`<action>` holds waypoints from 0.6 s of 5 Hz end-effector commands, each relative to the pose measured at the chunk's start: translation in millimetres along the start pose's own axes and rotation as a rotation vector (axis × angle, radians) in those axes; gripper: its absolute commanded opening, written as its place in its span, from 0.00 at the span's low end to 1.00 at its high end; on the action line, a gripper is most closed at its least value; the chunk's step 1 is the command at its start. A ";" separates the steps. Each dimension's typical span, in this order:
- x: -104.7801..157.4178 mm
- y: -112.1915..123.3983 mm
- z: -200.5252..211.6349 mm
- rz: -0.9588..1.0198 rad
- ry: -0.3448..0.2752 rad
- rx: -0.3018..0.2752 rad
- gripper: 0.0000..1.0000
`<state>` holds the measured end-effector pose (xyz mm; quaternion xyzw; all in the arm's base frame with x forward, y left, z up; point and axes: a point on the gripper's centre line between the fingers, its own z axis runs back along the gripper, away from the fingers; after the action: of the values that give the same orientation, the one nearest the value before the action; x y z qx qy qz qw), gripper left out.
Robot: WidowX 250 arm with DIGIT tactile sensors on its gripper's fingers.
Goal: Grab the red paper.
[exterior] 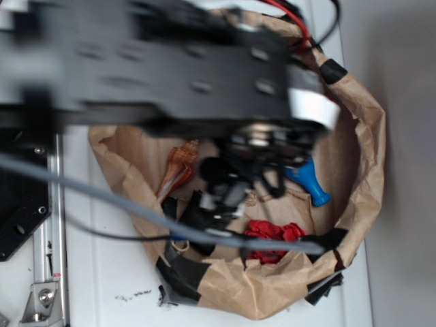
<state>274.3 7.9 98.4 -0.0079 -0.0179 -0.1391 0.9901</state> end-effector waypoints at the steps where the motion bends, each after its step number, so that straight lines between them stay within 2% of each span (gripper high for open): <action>1: 30.6 -60.7 -48.5 -0.311 -0.117 -0.083 1.00; 2: 20.0 -94.0 -52.7 -0.434 -0.172 -0.103 1.00; 3: 27.0 -104.2 -43.7 -0.447 -0.320 -0.196 1.00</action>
<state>270.6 -86.3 36.4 -0.1224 -0.1281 -0.3422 0.9228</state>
